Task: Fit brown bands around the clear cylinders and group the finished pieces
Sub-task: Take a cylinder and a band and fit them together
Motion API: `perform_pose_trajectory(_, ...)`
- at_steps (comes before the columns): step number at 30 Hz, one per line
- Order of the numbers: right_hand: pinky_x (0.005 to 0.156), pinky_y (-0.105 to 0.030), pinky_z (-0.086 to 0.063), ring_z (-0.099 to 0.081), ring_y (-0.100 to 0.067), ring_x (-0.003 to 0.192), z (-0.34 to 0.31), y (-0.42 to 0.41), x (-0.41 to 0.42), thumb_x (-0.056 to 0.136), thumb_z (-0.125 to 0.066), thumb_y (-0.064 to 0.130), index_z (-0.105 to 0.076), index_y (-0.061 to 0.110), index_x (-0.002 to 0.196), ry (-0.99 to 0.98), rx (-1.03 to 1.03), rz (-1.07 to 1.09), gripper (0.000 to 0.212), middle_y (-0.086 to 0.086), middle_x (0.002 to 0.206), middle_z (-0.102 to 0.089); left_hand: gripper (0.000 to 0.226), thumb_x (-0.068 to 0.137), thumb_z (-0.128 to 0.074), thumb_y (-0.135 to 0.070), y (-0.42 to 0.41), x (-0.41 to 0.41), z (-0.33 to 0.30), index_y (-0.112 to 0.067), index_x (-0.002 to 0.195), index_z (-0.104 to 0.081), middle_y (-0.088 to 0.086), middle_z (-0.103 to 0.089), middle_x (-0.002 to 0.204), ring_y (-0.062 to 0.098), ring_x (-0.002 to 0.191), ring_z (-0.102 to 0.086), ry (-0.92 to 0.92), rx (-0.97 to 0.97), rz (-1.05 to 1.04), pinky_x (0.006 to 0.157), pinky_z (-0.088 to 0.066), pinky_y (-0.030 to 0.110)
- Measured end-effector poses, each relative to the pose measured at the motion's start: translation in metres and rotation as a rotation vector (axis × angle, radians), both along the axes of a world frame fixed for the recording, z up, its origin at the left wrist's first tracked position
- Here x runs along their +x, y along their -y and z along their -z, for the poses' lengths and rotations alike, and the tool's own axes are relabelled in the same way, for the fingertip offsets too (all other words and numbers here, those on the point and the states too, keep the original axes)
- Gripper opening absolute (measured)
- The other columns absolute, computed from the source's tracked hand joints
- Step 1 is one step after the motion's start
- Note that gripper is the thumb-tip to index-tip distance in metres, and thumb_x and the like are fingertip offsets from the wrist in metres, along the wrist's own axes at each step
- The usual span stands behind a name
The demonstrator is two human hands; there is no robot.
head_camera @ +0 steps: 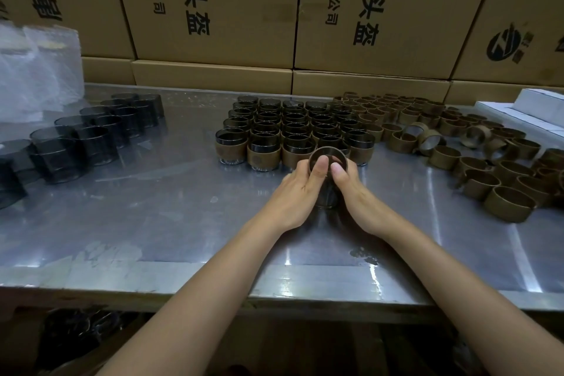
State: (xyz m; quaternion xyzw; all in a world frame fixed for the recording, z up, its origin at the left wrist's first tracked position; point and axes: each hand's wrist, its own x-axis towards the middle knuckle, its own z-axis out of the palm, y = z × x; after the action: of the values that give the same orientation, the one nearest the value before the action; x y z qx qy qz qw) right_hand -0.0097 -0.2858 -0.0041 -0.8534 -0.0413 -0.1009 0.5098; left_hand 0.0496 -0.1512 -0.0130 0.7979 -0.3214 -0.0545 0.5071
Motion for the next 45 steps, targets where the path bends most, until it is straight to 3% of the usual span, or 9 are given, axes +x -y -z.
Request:
perform_pose_trajectory(6,0.088,0.005,-0.026,-0.035,-0.002,0.130,-0.001,0.002,0.002,0.079,-0.022,0.065,-0.025,0.016,0.146,-0.020,0.046,0.039,0.082,0.004,0.142,-0.035,0.101,0.064,-0.012,-0.094,0.001,-0.003,0.000,-0.032,0.143,-0.026,-0.007,-0.042,0.139,0.013,0.130,-0.036,0.028,0.102,0.006,0.093,-0.028,0.028)
perform_pose_trajectory(12,0.074,0.008,-0.034,-0.045,0.029,0.097,-0.001,0.002,0.000,0.082,-0.029,0.060,-0.029,0.023,0.142,0.007,0.131,0.030,0.070,0.020,0.121,-0.045,0.086,0.076,-0.015,-0.081,0.000,-0.003,-0.001,-0.029,0.143,-0.030,-0.009,-0.041,0.139,0.013,0.135,-0.032,-0.059,-0.001,0.043,0.102,-0.025,0.028)
perform_pose_trajectory(16,0.093,-0.006,-0.041,-0.047,0.009,0.118,0.000,0.000,-0.002,0.081,-0.035,0.064,-0.026,0.031,0.144,0.013,0.200,0.036,0.071,0.016,0.131,-0.047,0.059,0.096,-0.016,-0.061,-0.002,-0.001,-0.001,-0.032,0.146,-0.030,-0.012,-0.035,0.149,0.011,0.141,-0.023,-0.086,-0.071,0.039,0.118,-0.016,0.037)
perform_pose_trajectory(19,0.112,-0.035,-0.035,-0.045,-0.009,0.130,-0.001,-0.002,-0.002,0.080,-0.038,0.063,-0.021,0.029,0.147,0.029,0.229,0.049,0.077,0.005,0.143,-0.043,0.052,0.100,-0.018,-0.055,-0.003,-0.002,-0.004,-0.032,0.144,-0.035,-0.015,-0.037,0.147,0.009,0.141,-0.026,-0.118,-0.132,0.026,0.118,-0.018,0.036)
perform_pose_trajectory(21,0.113,-0.041,-0.033,-0.043,-0.013,0.132,-0.002,-0.003,-0.002,0.081,-0.038,0.061,-0.019,0.027,0.149,0.048,0.241,0.048,0.079,0.001,0.147,-0.040,0.044,0.099,-0.022,-0.055,-0.003,-0.005,-0.007,-0.039,0.135,-0.040,-0.020,-0.044,0.136,0.007,0.138,-0.033,-0.171,-0.192,0.033,0.114,-0.024,0.029)
perform_pose_trajectory(24,0.114,-0.041,-0.032,-0.041,-0.014,0.134,-0.002,-0.003,-0.002,0.082,-0.035,0.062,-0.018,0.027,0.149,0.081,0.215,0.067,0.078,-0.001,0.149,-0.037,0.039,0.095,-0.029,-0.061,-0.001,-0.007,-0.009,-0.039,0.122,-0.046,-0.013,-0.053,0.132,0.010,0.129,-0.047,-0.259,-0.275,0.028,0.113,-0.033,0.038)
perform_pose_trajectory(27,0.114,-0.040,-0.032,-0.039,-0.014,0.135,0.000,-0.001,0.000,0.082,-0.035,0.061,-0.020,0.028,0.149,0.110,0.238,0.084,0.076,-0.001,0.149,-0.036,0.065,0.082,-0.037,-0.070,0.002,-0.009,-0.010,-0.026,0.128,-0.051,-0.002,-0.056,0.132,0.017,0.123,-0.054,-0.319,-0.350,0.007,0.109,-0.038,0.045)
perform_pose_trajectory(32,0.099,-0.019,-0.041,-0.053,0.006,0.115,0.002,0.000,0.005,0.083,-0.041,0.064,-0.024,0.034,0.144,0.126,0.303,0.064,0.070,0.008,0.133,-0.048,0.072,0.079,-0.043,-0.068,0.002,-0.009,-0.011,-0.019,0.131,-0.052,0.003,-0.058,0.131,0.022,0.124,-0.054,-0.366,-0.437,0.022,0.108,-0.038,0.048)
perform_pose_trajectory(45,0.117,-0.042,-0.025,-0.038,-0.013,0.136,0.003,0.005,0.008,0.079,-0.044,0.061,-0.031,0.046,0.134,0.083,0.348,0.102,0.058,0.000,0.145,-0.042,0.044,0.095,-0.050,-0.044,0.005,-0.006,-0.012,-0.014,0.126,-0.058,0.007,-0.061,0.128,0.022,0.123,-0.054,-0.403,-0.504,-0.017,0.110,-0.037,0.051)
